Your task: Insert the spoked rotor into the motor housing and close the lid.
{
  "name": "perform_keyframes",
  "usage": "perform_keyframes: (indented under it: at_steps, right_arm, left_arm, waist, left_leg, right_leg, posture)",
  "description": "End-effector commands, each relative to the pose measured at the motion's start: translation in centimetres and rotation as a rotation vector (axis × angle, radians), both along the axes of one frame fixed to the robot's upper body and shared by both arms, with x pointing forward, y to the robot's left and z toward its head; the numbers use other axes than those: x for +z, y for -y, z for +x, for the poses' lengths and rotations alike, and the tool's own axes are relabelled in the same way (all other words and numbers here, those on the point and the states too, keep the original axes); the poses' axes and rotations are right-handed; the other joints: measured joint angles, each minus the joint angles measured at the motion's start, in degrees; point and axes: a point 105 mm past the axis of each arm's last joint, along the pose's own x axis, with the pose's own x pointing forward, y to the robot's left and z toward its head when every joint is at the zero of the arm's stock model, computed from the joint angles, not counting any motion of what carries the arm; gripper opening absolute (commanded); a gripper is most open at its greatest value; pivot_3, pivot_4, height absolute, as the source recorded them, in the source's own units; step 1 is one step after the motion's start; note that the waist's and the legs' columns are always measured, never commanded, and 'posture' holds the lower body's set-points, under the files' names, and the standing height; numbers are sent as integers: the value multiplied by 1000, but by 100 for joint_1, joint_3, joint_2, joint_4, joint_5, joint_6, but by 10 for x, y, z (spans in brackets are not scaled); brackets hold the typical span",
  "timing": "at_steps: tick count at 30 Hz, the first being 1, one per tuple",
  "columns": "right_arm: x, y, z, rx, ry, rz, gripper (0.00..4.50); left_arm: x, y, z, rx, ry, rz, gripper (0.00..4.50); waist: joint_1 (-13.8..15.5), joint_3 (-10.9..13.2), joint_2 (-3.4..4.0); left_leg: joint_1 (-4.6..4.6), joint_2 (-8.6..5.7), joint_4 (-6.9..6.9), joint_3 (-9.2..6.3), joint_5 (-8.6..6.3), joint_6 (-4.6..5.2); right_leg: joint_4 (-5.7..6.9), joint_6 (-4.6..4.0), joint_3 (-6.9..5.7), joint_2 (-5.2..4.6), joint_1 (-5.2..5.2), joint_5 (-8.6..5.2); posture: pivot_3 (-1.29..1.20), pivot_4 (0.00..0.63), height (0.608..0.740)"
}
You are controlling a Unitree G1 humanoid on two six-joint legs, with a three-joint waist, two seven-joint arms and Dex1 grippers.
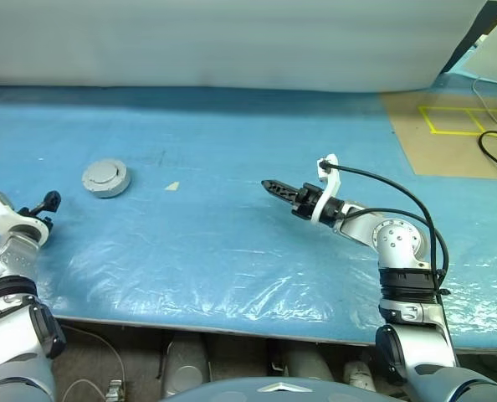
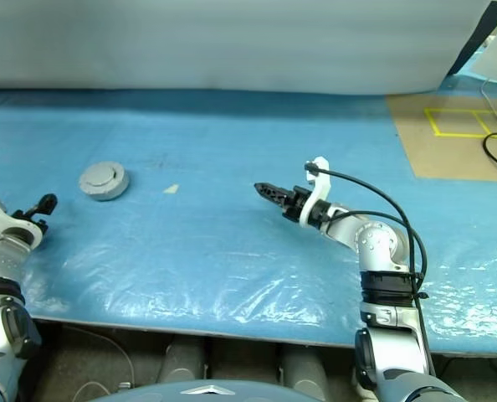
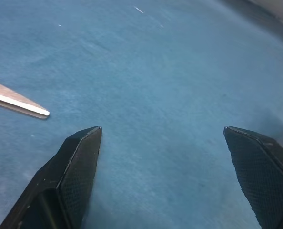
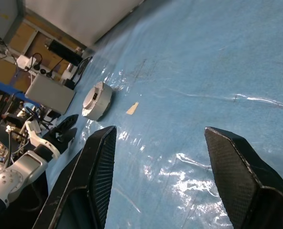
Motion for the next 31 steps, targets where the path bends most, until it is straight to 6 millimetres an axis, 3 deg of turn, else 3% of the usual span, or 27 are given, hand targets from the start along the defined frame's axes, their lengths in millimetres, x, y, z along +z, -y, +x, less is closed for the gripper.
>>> perform_keyframes:
  at_steps: [1, 3, 5, 7, 10, 15, 22, 31]
  right_arm:
    - [29, 0, -7, 53, 152, -22, 3074]
    - [35, 9, -6, 42, 220, -85, 3074]
    - [38, 13, -5, 34, 255, -115, 3074]
    - [47, 21, -4, 23, 327, -155, 3074]
    - [49, 27, -2, 21, 392, -223, 3074]
    - [36, 29, 0, 13, 450, -355, 3074]
    - [13, 28, -5, -9, 480, -474, 3074]
    - [13, 31, -4, -31, 481, -483, 3074]
  left_arm:
    - [72, 49, 9, -367, 298, 31, 4316]
    - [107, 91, 2, -598, 405, 42, 4316]
    - [120, 111, -4, -695, 422, 56, 4316]
    - [130, 161, -14, -948, 398, 97, 4316]
    - [125, 207, -24, -1156, 347, 151, 4316]
    - [99, 259, -24, -1331, 297, 211, 4316]
    - [61, 284, -7, -1365, 247, 301, 4316]
    - [66, 288, -3, -1401, 278, 279, 4316]
  waist:
    - [20, 4, -9]
    - [88, 8, -17]
    - [137, 8, -18]
    - [128, 9, -11]
    - [120, 10, 2]
    - [81, 10, 4]
    - [75, 10, 4]
    - [59, 10, 4]
  left_leg:
    - [-2, 1, 0, 0, 0, 0]
    - [-9, 3, 1, 2, 0, 0]
    - [-8, 6, 0, 4, 0, 0]
    - [0, 5, 0, 10, -1, 1]
    - [7, 1, 0, 18, -1, 1]
    - [12, 7, -1, 19, 0, 2]
    - [4, 4, -1, 18, 0, 2]
    - [7, 1, 0, 18, 0, 3]
  right_leg:
    - [0, -18, -1, 0, 0, -10]
    - [-1, -22, -4, -3, -1, -12]
    - [0, -26, -8, -3, -1, -15]
    - [8, -31, -2, -3, 1, -18]
    - [7, -33, 7, -5, 0, -20]
    - [9, -35, 10, 4, -4, -21]
    - [3, -17, 10, 4, -6, -11]
    - [6, -33, 13, 2, -5, -20]
  posture:
    - [0, 150, 740]
    - [0, 150, 740]
    - [0, 150, 740]
    - [0, 150, 740]
    - [0, 150, 740]
    - [0, 150, 740]
    - [0, 150, 740]
    - [0, 150, 740]
